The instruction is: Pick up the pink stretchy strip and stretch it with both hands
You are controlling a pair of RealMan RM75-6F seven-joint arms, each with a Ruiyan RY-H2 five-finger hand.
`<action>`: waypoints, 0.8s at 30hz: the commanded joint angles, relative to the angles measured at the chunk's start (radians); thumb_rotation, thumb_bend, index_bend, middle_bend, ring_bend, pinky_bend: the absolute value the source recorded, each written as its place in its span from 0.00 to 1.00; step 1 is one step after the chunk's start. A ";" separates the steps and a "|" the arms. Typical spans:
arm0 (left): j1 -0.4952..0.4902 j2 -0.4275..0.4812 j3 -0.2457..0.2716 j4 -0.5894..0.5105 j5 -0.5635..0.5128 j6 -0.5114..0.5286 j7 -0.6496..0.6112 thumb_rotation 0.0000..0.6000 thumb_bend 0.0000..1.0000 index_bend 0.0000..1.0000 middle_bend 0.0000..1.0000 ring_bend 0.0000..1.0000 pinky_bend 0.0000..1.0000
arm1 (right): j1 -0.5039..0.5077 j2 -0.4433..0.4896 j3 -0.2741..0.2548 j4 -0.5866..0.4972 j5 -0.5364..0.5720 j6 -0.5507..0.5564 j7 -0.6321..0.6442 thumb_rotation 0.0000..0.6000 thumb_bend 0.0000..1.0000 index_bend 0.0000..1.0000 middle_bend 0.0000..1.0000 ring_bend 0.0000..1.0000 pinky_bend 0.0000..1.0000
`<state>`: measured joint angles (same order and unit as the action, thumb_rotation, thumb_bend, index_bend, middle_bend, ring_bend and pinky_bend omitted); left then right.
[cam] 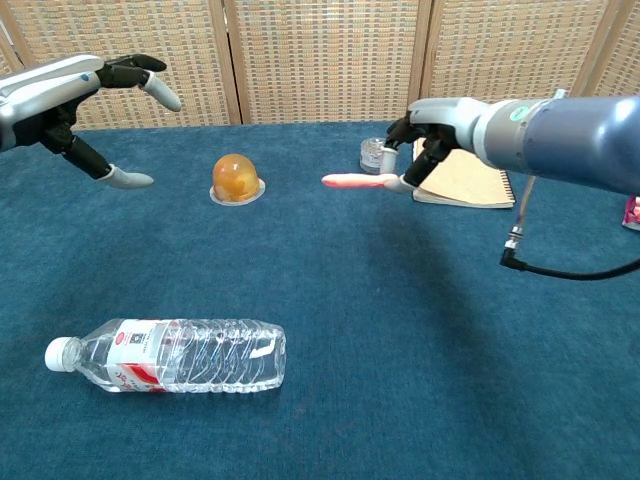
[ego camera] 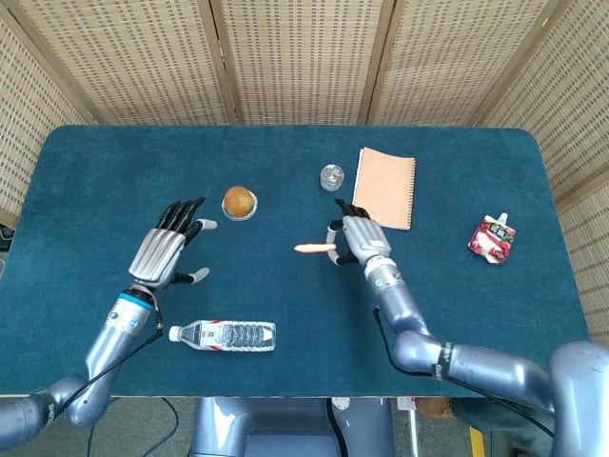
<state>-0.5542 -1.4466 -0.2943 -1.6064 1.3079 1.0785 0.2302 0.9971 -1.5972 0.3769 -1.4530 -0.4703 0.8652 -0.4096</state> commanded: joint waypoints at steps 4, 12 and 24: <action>-0.071 -0.048 -0.034 -0.008 -0.113 -0.029 0.137 1.00 0.06 0.32 0.00 0.00 0.00 | 0.068 -0.052 0.027 0.015 0.097 0.034 -0.049 1.00 0.72 0.81 0.09 0.00 0.00; -0.128 -0.149 -0.038 0.047 -0.169 -0.025 0.169 1.00 0.20 0.40 0.00 0.00 0.00 | 0.091 -0.076 0.052 0.001 0.155 0.058 -0.038 1.00 0.72 0.81 0.10 0.00 0.00; -0.207 -0.313 -0.050 0.178 -0.161 0.019 0.155 1.00 0.33 0.47 0.00 0.00 0.00 | 0.097 -0.079 0.046 -0.047 0.163 0.054 -0.018 1.00 0.72 0.82 0.11 0.00 0.00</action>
<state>-0.7557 -1.7532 -0.3426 -1.4328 1.1470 1.0943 0.3858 1.0951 -1.6752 0.4248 -1.4960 -0.3052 0.9185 -0.4311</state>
